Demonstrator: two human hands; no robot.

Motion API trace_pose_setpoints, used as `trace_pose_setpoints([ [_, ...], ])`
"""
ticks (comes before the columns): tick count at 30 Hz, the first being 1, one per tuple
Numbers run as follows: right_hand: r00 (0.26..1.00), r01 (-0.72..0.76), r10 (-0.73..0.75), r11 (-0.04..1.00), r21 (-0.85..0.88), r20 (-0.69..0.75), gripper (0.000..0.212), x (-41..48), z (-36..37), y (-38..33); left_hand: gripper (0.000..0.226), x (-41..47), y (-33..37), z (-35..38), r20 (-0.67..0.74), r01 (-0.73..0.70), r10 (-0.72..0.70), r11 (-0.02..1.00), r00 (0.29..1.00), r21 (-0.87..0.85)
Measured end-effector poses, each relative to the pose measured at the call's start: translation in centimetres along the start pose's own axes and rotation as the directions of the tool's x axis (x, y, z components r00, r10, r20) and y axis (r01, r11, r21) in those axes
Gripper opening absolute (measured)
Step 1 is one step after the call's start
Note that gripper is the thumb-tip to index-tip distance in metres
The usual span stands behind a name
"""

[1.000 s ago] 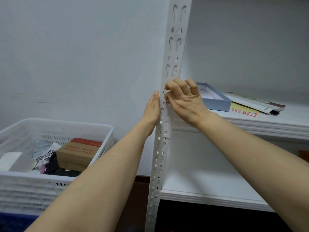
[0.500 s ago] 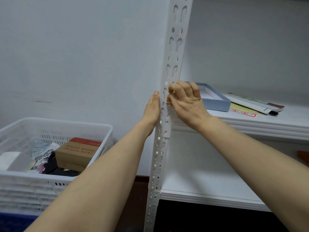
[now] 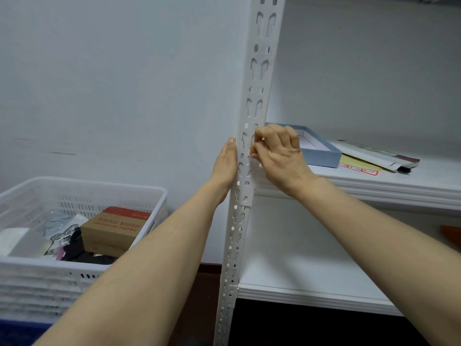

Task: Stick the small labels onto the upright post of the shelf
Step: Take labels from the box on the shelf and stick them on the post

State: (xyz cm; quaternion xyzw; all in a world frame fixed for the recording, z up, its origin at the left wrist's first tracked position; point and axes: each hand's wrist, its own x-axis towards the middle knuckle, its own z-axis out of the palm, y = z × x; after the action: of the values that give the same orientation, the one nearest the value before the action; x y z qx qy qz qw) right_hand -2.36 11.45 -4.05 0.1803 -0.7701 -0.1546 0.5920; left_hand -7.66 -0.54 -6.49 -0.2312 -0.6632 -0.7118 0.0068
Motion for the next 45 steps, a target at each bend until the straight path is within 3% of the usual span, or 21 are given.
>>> trace_pose_setpoints([
  [6,0.98,-0.191,0.19,0.981,0.022,0.054,0.015,0.6,-1.7,0.7,0.054,0.1,0.2,-0.1,-0.009,0.066,-0.066,0.998,0.998,0.01],
  [9,0.92,-0.38,0.364,0.919,0.103,0.146,0.026,1.2,-2.7,0.8,0.038,-0.2,0.8,-0.4,-0.014,0.1,-0.1,0.995,0.995,0.013],
  [15,0.781,-0.624,0.557,0.713,0.319,0.283,0.02,1.8,-3.3,0.9,0.027,-1.8,2.3,-1.1,-0.364,0.003,0.015,0.999,0.931,0.047],
  [20,0.594,-0.797,0.696,0.439,0.415,0.403,0.018,2.7,-4.4,1.3,0.019,-3.2,4.4,-0.5,-0.288,-0.132,0.14,0.99,0.947,0.049],
  [24,0.535,-0.828,0.694,0.319,0.461,0.481,0.011,3.0,-5.3,1.1,0.018,-3.7,5.3,0.8,-0.212,-0.18,0.172,0.983,0.962,-0.02],
  [28,0.464,-0.85,0.65,0.136,0.509,0.602,0.016,2.6,-6.0,0.9,0.011,-4.1,5.6,1.8,-0.138,-0.186,0.171,0.976,0.976,-0.11],
  [31,0.433,-0.853,0.627,0.053,0.519,0.647,0.009,2.3,-6.2,0.8,0.024,-4.3,5.6,2.1,-0.068,-0.187,0.179,0.971,0.982,-0.148],
  [41,0.322,-0.882,0.567,-0.112,0.458,0.758,0.02,2.2,-5.9,0.8,0.021,-3.5,4.7,1.5,-0.155,-0.26,0.26,0.965,0.953,0.019],
  [45,0.305,-0.886,0.578,-0.119,0.448,0.757,0.022,2.3,-6.0,0.6,0.015,-4.1,4.5,1.4,-0.174,-0.376,0.409,0.906,0.896,0.196],
])
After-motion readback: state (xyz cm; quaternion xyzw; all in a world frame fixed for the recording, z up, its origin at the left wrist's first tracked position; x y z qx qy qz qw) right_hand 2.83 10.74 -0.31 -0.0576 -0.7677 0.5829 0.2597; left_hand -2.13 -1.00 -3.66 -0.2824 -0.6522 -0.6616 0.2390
